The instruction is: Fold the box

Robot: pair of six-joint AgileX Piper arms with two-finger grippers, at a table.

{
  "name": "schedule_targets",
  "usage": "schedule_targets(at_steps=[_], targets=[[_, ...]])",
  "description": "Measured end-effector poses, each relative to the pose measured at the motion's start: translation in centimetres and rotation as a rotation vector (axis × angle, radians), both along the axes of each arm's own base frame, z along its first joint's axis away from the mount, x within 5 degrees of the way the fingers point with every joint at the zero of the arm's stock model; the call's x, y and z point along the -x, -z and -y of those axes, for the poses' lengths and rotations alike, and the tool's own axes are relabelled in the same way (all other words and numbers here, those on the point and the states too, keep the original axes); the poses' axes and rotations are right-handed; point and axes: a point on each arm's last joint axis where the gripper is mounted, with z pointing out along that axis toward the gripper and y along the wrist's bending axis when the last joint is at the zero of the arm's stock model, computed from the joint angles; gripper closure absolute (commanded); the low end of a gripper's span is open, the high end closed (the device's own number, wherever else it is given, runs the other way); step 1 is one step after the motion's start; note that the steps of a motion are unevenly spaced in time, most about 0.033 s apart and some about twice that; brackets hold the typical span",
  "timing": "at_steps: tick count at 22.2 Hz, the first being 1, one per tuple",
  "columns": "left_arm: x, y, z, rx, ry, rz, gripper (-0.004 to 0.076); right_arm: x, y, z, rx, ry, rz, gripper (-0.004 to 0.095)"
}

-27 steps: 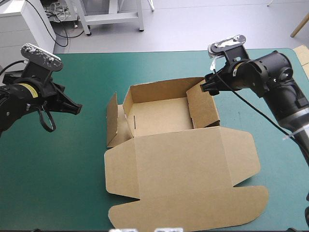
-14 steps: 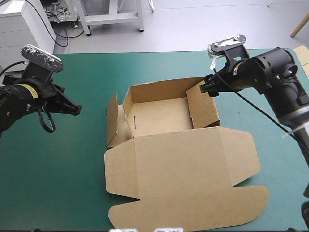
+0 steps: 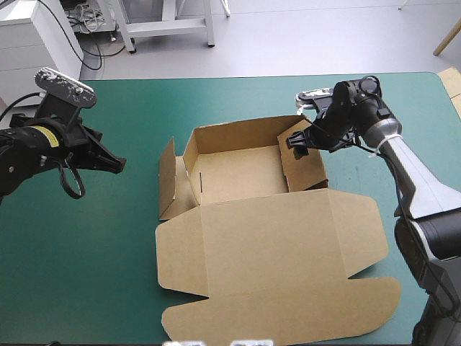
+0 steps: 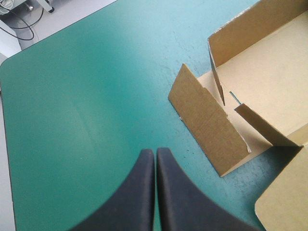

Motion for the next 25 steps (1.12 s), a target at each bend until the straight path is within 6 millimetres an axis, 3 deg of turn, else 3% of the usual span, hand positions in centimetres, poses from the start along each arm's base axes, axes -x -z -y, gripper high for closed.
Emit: schedule_targets(at_steps=[4, 7, 11, 20, 25], targets=[[0.0, 0.0, 0.0, 0.000, -0.001, 0.000, 0.0731, -1.4, 3.4, -0.4, 0.017, -0.003, -0.075, 0.0455], [0.0, 0.0, 0.0, 0.000, -0.001, 0.000, 0.0731, -1.6, 3.8, -0.4, 0.018, -0.003, -0.082, 0.0734], [0.0, 0.0, 0.0, 0.002, 0.000, -0.001, 0.0731, -1.6, 3.8, -0.2, 0.033, -0.005, -0.076, 0.0929], [0.0, 0.0, 0.0, 0.002, 0.000, -0.001, 0.0732, -1.7, 3.6, 0.4, 0.034, -0.009, -0.062, 0.0929], [-0.2, 0.8, 0.0, -0.013, -0.002, -0.026, 0.0731, -1.1, 1.1, 2.2, 0.041, -0.011, 0.001, 0.0929]])
